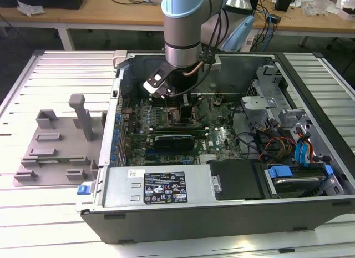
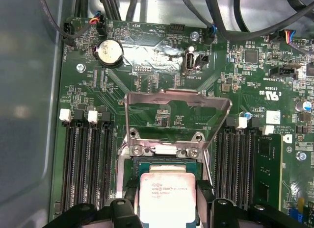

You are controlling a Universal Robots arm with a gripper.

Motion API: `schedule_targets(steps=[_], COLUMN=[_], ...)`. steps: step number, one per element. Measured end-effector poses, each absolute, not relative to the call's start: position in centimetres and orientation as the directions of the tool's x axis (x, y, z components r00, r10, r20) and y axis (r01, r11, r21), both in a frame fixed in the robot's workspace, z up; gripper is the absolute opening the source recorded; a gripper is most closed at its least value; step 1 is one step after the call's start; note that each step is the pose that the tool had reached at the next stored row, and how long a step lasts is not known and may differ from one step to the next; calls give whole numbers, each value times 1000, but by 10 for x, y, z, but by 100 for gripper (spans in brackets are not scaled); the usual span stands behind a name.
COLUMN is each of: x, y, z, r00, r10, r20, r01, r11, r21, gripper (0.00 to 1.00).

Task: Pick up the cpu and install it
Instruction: 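Place the cpu into insertion slot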

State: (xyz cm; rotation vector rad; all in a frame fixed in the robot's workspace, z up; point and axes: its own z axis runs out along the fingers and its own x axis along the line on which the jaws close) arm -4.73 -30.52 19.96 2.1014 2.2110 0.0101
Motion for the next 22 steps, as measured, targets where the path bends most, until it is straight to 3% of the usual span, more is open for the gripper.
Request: schedule_targets(steps=[22], x=[-48], y=[-305], z=[199], r00=[-35], r10=[998], r20=[-56], r01=[997], r11=[39], r21=[68], gripper=[55])
